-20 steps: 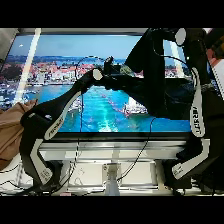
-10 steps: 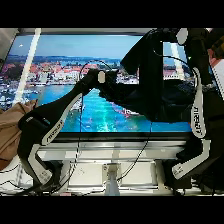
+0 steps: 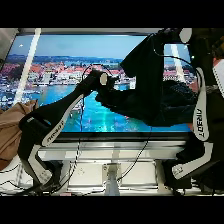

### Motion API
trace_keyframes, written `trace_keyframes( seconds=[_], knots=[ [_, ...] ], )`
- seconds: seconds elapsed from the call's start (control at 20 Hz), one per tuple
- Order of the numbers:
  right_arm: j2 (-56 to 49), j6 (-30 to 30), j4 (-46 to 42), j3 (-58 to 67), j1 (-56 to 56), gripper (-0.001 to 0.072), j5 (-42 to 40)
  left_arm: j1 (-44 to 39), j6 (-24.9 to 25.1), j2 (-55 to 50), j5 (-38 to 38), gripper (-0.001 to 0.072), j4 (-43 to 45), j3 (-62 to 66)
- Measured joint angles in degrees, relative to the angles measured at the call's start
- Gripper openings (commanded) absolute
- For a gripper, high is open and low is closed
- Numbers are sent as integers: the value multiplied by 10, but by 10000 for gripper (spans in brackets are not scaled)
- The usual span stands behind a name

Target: Fold the clothes and pants, and hang the long-sleeved shirts on hangers.

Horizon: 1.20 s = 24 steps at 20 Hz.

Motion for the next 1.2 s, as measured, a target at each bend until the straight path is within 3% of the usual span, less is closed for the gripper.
trace_keyframes(
  seconds=[0.05,0.1,0.4,0.65,0.8,1.2],
  knots=[
    [12,0,-1,0,0,36,6,0,0,0,-3,634,14,0],
    [25,0,-3,0,0,36,12,1,0,0,-2,711,25,0],
    [117,-2,-9,0,-1,36,82,1,-2,3,-8,708,121,0],
    [168,-9,-12,0,-1,36,143,21,-63,3,94,697,213,0],
    [181,-14,-12,-3,-1,36,168,53,-90,-9,127,697,196,0],
    [194,-32,24,-16,-1,36,228,153,-138,-28,220,699,25,0]
  ],
)
